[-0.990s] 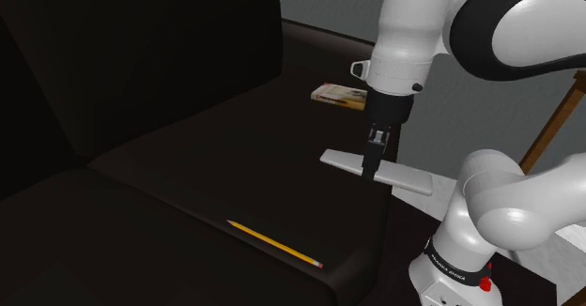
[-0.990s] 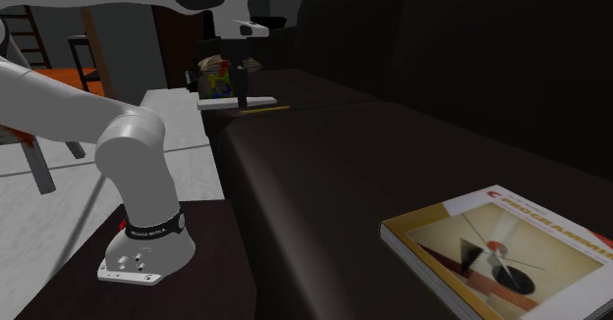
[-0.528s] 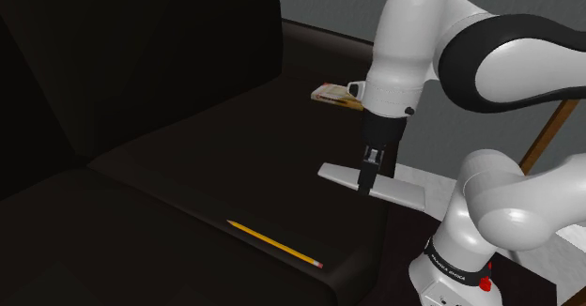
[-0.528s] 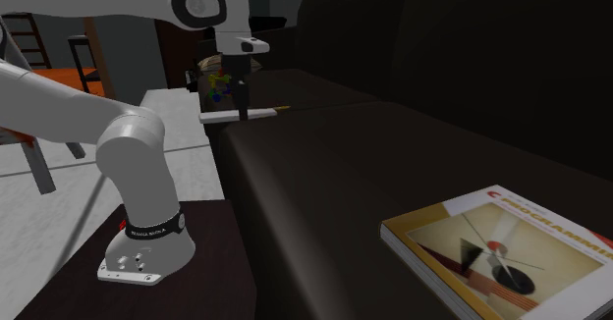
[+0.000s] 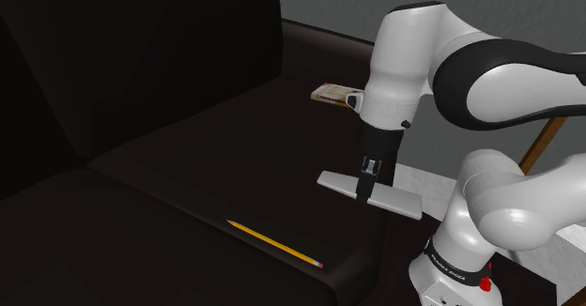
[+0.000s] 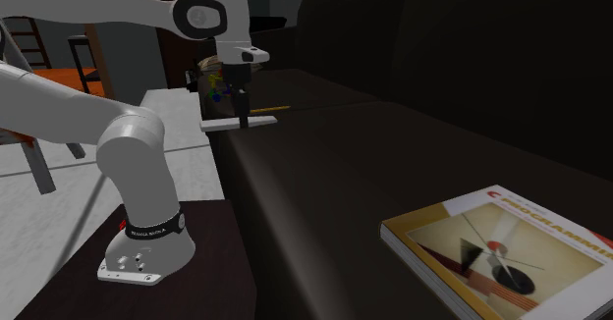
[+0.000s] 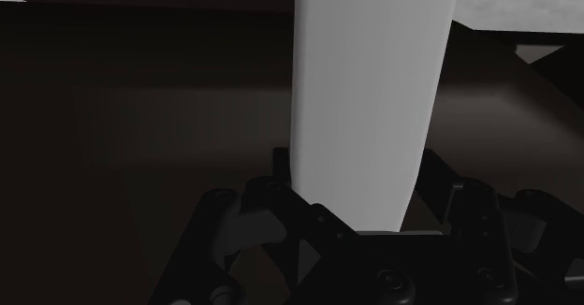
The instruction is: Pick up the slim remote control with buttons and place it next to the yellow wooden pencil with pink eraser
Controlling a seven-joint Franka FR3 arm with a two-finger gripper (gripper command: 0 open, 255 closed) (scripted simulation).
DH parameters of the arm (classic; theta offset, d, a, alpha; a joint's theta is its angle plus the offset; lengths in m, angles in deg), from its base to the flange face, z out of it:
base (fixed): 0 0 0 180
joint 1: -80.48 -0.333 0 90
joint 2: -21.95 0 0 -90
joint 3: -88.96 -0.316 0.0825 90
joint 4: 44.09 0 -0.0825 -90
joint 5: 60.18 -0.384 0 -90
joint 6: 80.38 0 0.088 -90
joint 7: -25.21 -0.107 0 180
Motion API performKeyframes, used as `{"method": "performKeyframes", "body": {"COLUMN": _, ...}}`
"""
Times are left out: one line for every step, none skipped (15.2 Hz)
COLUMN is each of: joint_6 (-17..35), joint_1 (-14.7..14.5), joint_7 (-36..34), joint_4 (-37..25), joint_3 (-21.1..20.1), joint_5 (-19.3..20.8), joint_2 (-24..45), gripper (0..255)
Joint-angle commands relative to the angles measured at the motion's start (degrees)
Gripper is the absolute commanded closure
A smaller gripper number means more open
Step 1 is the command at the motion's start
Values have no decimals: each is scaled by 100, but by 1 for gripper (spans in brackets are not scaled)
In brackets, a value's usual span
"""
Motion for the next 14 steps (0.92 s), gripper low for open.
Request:
{"method": "performKeyframes", "body": {"joint_6": 4, "joint_1": -1, "joint_7": 0, "joint_4": 4, "joint_3": -1, "joint_5": -1, "joint_2": -2, "gripper": 255}}
{"method": "performKeyframes", "body": {"joint_6": 4, "joint_1": -1, "joint_7": 0, "joint_4": 4, "joint_3": -1, "joint_5": -1, "joint_2": -2, "gripper": 255}}
{"method": "performKeyframes", "body": {"joint_6": 4, "joint_1": -1, "joint_7": 0, "joint_4": 4, "joint_3": -1, "joint_5": -1, "joint_2": -2, "gripper": 255}}
{"method": "performKeyframes", "body": {"joint_6": 4, "joint_1": -1, "joint_7": 0, "joint_4": 4, "joint_3": 0, "joint_5": -1, "joint_2": -2, "gripper": 0}}
{"method": "performKeyframes", "body": {"joint_6": 4, "joint_1": -1, "joint_7": 0, "joint_4": 4, "joint_3": -1, "joint_5": -1, "joint_2": -1, "gripper": 0}}
{"method": "performKeyframes", "body": {"joint_6": 4, "joint_1": -1, "joint_7": 0, "joint_4": 4, "joint_3": -1, "joint_5": -1, "joint_2": -2, "gripper": 0}}
{"method": "performKeyframes", "body": {"joint_6": 4, "joint_1": -1, "joint_7": 0, "joint_4": 4, "joint_3": -1, "joint_5": -1, "joint_2": -2, "gripper": 0}}
{"method": "performKeyframes", "body": {"joint_6": 4, "joint_1": -1, "joint_7": 0, "joint_4": 4, "joint_3": -1, "joint_5": -1, "joint_2": -2, "gripper": 0}}
{"method": "performKeyframes", "body": {"joint_6": 4, "joint_1": -1, "joint_7": 0, "joint_4": 4, "joint_3": -1, "joint_5": -1, "joint_2": -2, "gripper": 0}}
{"method": "performKeyframes", "body": {"joint_6": -179, "joint_1": 25, "joint_7": -5, "joint_4": -189, "joint_3": 47, "joint_5": 49, "joint_2": 6, "gripper": 0}}
{"method": "performKeyframes", "body": {"joint_6": -357, "joint_1": 49, "joint_7": -10, "joint_4": -386, "joint_3": 92, "joint_5": 95, "joint_2": 24, "gripper": 0}}
{"method": "performKeyframes", "body": {"joint_6": -531, "joint_1": 73, "joint_7": -16, "joint_4": -588, "joint_3": 134, "joint_5": 139, "joint_2": 51, "gripper": 0}}
{"method": "performKeyframes", "body": {"joint_6": -666, "joint_1": 90, "joint_7": -21, "joint_4": -750, "joint_3": 166, "joint_5": 173, "joint_2": 78, "gripper": 0}}
{"method": "performKeyframes", "body": {"joint_6": -666, "joint_1": 90, "joint_7": -21, "joint_4": -750, "joint_3": 166, "joint_5": 173, "joint_2": 78, "gripper": 0}}
